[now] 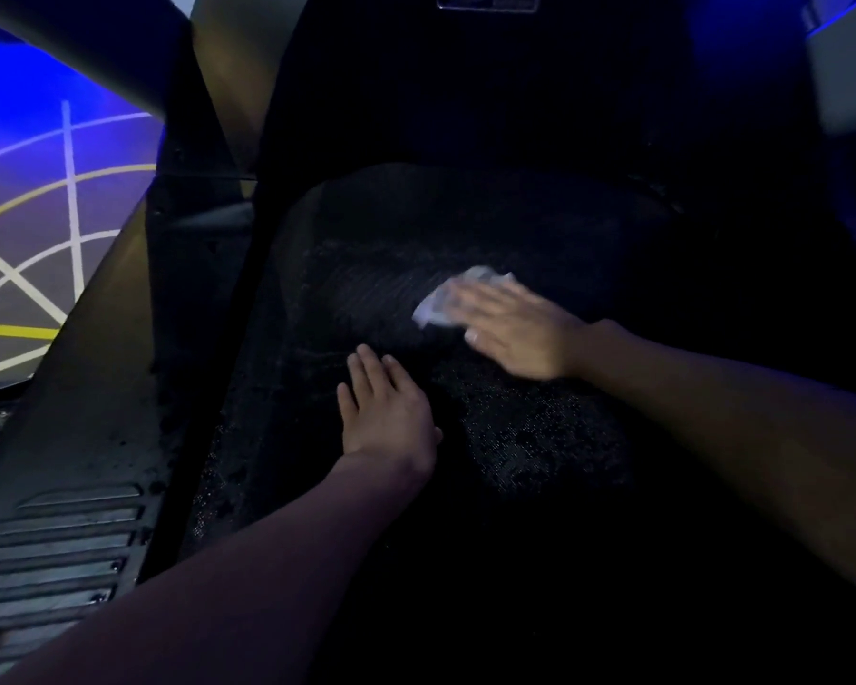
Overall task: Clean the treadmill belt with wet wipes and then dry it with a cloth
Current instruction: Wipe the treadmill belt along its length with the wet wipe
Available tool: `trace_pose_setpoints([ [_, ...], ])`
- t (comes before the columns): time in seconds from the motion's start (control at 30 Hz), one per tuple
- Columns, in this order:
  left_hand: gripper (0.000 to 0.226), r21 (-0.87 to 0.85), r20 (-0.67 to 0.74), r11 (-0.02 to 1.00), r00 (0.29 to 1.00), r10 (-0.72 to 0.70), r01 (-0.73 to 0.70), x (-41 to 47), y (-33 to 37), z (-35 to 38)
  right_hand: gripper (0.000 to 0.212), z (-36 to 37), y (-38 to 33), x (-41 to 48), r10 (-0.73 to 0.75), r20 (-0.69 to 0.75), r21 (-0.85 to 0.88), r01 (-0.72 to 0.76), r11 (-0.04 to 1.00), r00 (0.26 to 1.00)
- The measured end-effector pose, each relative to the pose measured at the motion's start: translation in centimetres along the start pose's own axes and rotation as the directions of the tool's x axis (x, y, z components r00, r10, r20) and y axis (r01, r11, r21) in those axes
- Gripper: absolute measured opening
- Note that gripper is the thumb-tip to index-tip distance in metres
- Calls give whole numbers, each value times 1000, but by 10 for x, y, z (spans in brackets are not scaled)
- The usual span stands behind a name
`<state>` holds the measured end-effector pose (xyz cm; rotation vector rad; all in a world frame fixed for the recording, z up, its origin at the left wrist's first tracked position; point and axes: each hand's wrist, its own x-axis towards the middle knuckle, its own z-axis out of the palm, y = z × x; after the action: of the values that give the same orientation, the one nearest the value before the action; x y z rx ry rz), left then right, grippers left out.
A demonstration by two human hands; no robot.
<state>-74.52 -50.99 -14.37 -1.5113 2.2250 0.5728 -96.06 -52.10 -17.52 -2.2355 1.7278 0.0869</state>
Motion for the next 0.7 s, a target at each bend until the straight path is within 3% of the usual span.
trace_pose_setpoints([
  [0.07, 87, 28, -16, 999, 999, 32, -32, 0, 4, 5, 57, -5, 6, 1, 199, -33, 33, -198, 980, 979],
  [0.1, 85, 35, -18, 999, 1000, 26, -25, 0, 5, 6, 58, -4, -1, 1, 211, -25, 19, -211, 977, 977],
  [0.23, 96, 33, 46, 999, 999, 0, -2, -2, 11, 1, 67, 9, -20, -17, -91, 36, -67, 93, 993, 995],
  [0.27, 103, 8, 78, 1000, 997, -9, 8, -2, 13, -2, 66, 6, -11, -17, -68, 20, -53, 69, 996, 997],
  [0.37, 124, -16, 114, 999, 993, -32, 34, -4, 18, -3, 59, 0, -3, -11, 222, -26, 21, -222, 975, 975],
  [0.4, 129, -1, 104, 999, 994, -37, 38, -4, 18, -1, 59, 2, -9, -10, 235, -26, 18, -235, 972, 972],
  [0.53, 130, 18, 74, 999, 996, -49, 48, -3, 22, 1, 57, 10, -17, -29, -11, 6, -13, 11, 1000, 1000],
  [0.63, 128, 15, 80, 998, 995, -61, 60, -3, 28, -1, 57, 0, 8, -31, 246, -45, 31, -245, 969, 968],
  [0.7, 127, 10, 74, 998, 996, -58, 57, -3, 28, 1, 63, 3, 3, -33, 252, -35, -5, -252, 968, 967],
])
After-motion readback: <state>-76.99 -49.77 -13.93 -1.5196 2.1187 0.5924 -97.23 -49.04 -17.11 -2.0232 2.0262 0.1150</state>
